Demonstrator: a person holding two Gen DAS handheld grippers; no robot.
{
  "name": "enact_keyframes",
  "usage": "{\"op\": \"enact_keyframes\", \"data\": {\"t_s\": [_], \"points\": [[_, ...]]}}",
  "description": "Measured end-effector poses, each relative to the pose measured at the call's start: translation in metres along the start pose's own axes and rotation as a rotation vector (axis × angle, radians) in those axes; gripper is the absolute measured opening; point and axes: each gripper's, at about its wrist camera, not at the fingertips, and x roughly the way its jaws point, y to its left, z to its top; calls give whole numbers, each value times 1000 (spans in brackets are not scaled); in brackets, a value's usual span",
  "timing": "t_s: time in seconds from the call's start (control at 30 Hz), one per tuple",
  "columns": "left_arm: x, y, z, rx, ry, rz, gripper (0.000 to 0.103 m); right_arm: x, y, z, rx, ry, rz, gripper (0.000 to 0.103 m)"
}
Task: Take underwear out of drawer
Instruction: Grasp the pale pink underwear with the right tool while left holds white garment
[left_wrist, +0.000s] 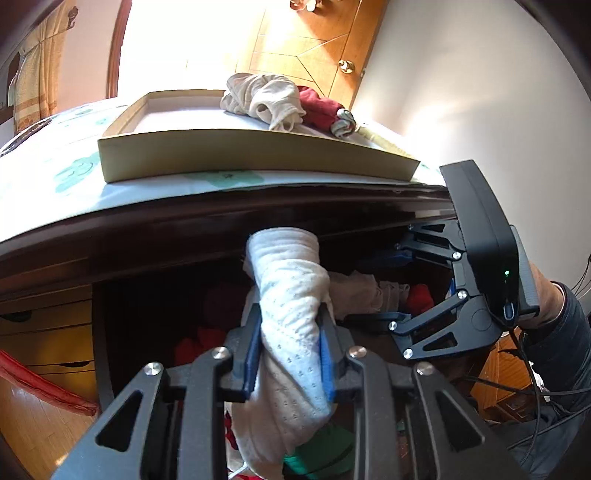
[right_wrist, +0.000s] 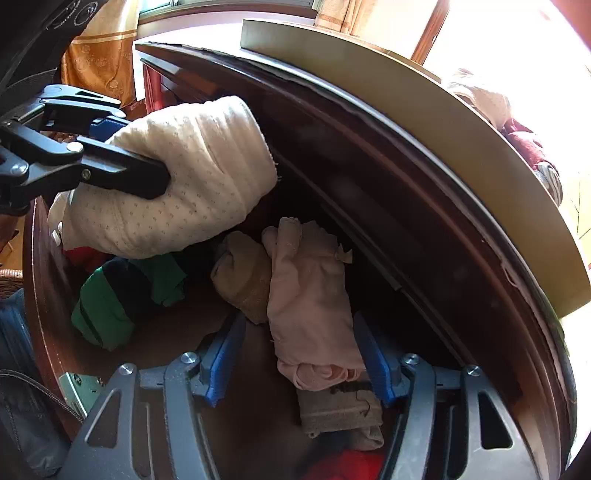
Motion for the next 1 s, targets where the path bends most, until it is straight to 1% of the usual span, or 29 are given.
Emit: {"op": "enact_keyframes", "data": {"t_s": [0.13, 0.37, 0.47, 0.53, 0.57, 0.6, 0.7, 0.8, 0.97, 1.0], "points": [[-2, 10, 0, -25, 0, -1, 25, 12, 3, 6, -23, 24, -16, 57], [3, 7, 0, -16, 9, -3, 25, 30, 9, 9, -64, 83, -64, 57], [4, 7, 1, -16, 14, -7, 25, 40, 8, 7, -57, 124, -61, 56], [5, 7, 1, -18, 15, -8, 25, 46, 7, 6, -57, 145, -64, 51], [5, 7, 2, -20, 15, -9, 25, 49, 8, 4, -54, 157, -57, 46], [6, 7, 2, -22, 15, -9, 25, 51, 8, 3, -50, 164, -49, 38], [6, 10, 2, -33, 14, -13, 25, 54, 8, 1, -34, 172, -28, 29], [5, 11, 1, -41, 11, -17, 25, 48, 8, 0, -23, 156, -25, 23], [4, 10, 1, -31, 7, -17, 25, 28, 2, -6, 19, 120, 13, 21], [4, 10, 1, -31, 6, -16, 25, 23, -5, -5, 32, 112, 24, 21]]}}
